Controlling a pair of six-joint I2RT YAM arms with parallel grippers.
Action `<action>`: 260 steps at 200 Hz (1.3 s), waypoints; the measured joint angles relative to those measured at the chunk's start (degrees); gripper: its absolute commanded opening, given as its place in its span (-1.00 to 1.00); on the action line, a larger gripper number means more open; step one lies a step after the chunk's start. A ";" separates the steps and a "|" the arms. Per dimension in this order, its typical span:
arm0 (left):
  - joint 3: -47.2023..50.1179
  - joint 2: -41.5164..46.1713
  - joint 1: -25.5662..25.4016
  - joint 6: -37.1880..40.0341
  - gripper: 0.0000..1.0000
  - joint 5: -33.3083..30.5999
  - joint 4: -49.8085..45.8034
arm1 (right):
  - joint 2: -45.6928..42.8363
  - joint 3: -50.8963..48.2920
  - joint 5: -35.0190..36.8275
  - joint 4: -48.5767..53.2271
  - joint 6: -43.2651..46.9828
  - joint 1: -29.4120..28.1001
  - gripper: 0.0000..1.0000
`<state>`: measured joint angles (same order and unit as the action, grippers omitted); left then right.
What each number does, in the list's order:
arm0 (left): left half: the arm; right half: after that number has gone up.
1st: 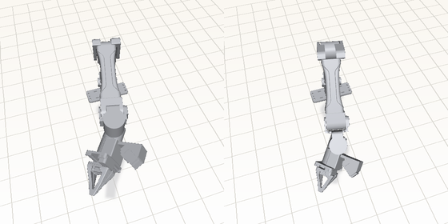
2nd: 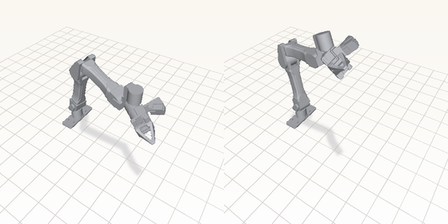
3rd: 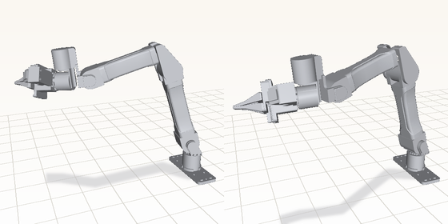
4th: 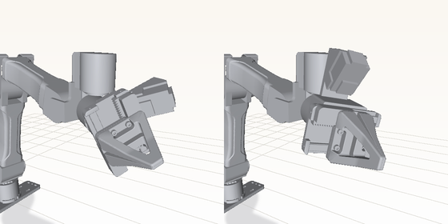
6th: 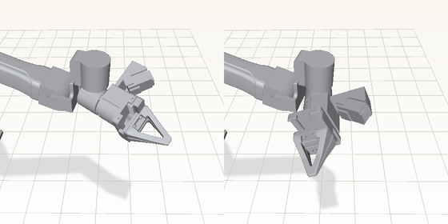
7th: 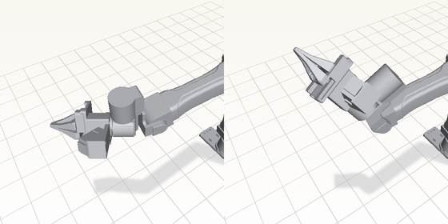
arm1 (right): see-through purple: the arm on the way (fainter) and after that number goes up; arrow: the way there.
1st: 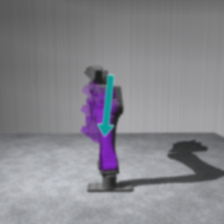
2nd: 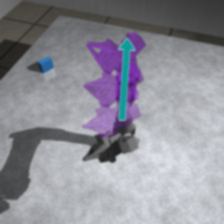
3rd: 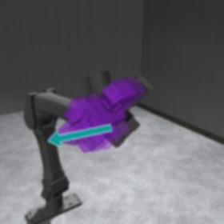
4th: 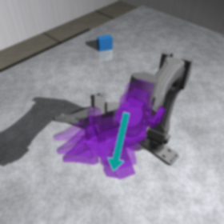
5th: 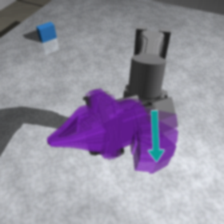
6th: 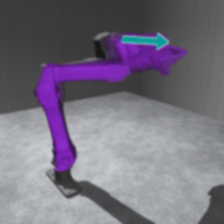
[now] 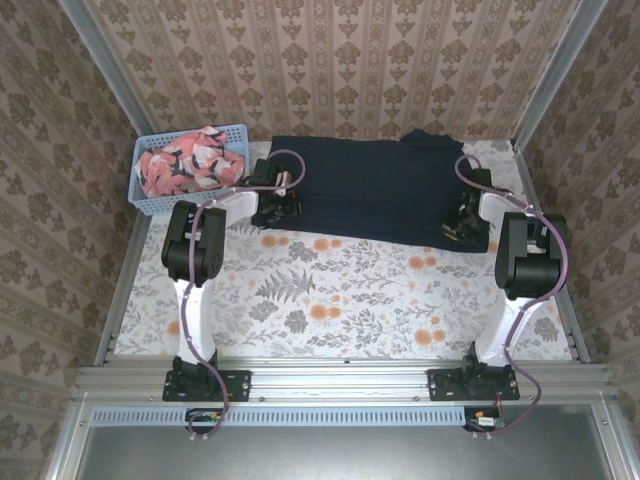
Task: Fold and stack the mixed laundry pile
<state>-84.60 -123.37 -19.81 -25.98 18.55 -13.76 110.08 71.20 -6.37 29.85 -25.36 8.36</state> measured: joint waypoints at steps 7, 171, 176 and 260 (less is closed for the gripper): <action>0.28 0.00 0.02 0.00 -1.00 0.15 0.24 | 0.33 0.33 0.07 0.13 -0.33 0.00 -1.00; 39.36 30.14 -7.61 -5.84 -0.20 -2.54 2.97 | -28.61 -27.06 3.48 9.44 -2.91 -0.07 -0.58; 39.34 30.40 -7.80 -6.08 0.01 -2.67 2.23 | -29.68 -26.97 3.43 9.86 -2.56 -0.07 -0.53; 28.59 35.01 -7.30 -5.75 1.00 -11.30 -2.93 | -39.74 -24.96 3.23 12.37 -7.10 -13.29 -0.02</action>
<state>-56.01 -88.36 -27.11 -31.73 7.25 -16.69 70.35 46.24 -3.14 42.22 -32.47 -4.93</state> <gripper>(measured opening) 0.997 0.462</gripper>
